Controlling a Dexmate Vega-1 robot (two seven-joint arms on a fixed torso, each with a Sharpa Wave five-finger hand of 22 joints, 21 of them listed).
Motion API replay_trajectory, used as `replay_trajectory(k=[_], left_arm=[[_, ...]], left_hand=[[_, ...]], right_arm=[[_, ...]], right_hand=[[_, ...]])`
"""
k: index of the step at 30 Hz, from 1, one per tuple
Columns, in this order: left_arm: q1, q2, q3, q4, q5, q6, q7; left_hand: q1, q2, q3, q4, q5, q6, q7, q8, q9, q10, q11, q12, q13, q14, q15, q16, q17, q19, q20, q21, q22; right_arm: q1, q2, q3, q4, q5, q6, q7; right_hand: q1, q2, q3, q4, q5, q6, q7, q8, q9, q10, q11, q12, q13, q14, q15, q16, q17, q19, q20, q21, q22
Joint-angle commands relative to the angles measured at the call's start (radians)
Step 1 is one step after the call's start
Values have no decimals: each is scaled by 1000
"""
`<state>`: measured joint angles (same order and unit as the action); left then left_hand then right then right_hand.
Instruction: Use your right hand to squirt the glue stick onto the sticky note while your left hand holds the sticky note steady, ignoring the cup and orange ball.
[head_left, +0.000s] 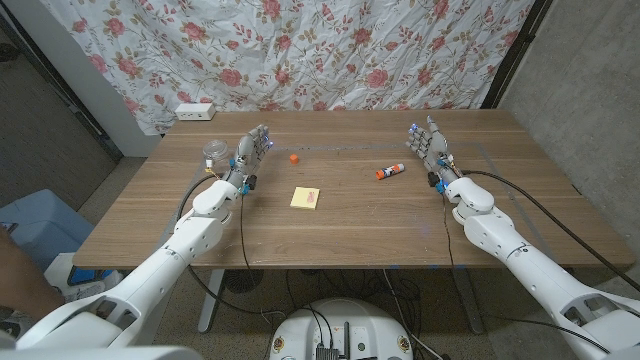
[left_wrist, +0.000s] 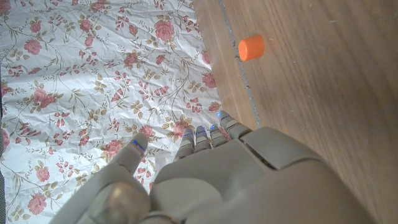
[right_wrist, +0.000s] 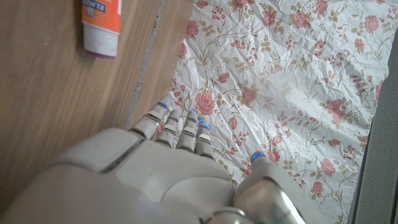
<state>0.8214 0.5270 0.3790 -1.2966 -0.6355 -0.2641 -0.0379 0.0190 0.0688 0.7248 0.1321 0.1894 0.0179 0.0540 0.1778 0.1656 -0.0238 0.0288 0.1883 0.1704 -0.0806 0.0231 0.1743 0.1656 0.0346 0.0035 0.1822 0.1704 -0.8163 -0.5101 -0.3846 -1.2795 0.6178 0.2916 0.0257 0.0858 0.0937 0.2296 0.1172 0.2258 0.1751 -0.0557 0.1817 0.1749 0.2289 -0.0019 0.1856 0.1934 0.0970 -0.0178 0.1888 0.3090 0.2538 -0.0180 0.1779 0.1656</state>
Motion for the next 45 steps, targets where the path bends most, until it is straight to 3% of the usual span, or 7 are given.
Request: replay_trajectory(k=[1,14,29,45], left_arm=[[-8,30,7,-10,10,29,-18],[10,87,5,-72,28,76,-12],[-1,62,9,-37,38,46,-4],[-9,39,13,-26,50,40,30]], left_hand=[[10,89,7,-9,7,5,4,6,5,1,-7,5,2,0,-2,4,2,9,-7,7,1],[29,92,12,-41,5,27,-5,9,5,22,-17,9,2,17,-13,6,-1,14,-13,9,0],[41,99,18,-63,3,51,-15,13,6,49,-29,13,2,34,-22,6,-1,20,-11,11,1],[51,102,20,-85,1,80,-23,15,6,75,-43,15,2,51,-39,7,-1,25,-13,12,1]], right_arm=[[19,9,-20,22,-51,21,-28],[-5,-8,-26,-18,-117,43,-89],[25,-84,-67,-43,-313,59,-135],[28,-212,-97,-157,-524,-40,-181]], right_hand=[[6,2,6,0,7,8,-4,4,3,8,1,5,2,7,-1,6,3,7,-1,5,2],[11,6,12,-6,10,10,-7,5,3,8,-2,6,1,9,-6,7,-5,7,-6,6,2],[41,12,31,-33,14,28,-30,11,2,21,-15,11,0,15,-20,7,-25,11,-21,8,1],[102,6,60,-99,7,19,-56,4,2,-2,-51,2,-3,-43,-37,-6,-62,-55,-42,-3,1]])
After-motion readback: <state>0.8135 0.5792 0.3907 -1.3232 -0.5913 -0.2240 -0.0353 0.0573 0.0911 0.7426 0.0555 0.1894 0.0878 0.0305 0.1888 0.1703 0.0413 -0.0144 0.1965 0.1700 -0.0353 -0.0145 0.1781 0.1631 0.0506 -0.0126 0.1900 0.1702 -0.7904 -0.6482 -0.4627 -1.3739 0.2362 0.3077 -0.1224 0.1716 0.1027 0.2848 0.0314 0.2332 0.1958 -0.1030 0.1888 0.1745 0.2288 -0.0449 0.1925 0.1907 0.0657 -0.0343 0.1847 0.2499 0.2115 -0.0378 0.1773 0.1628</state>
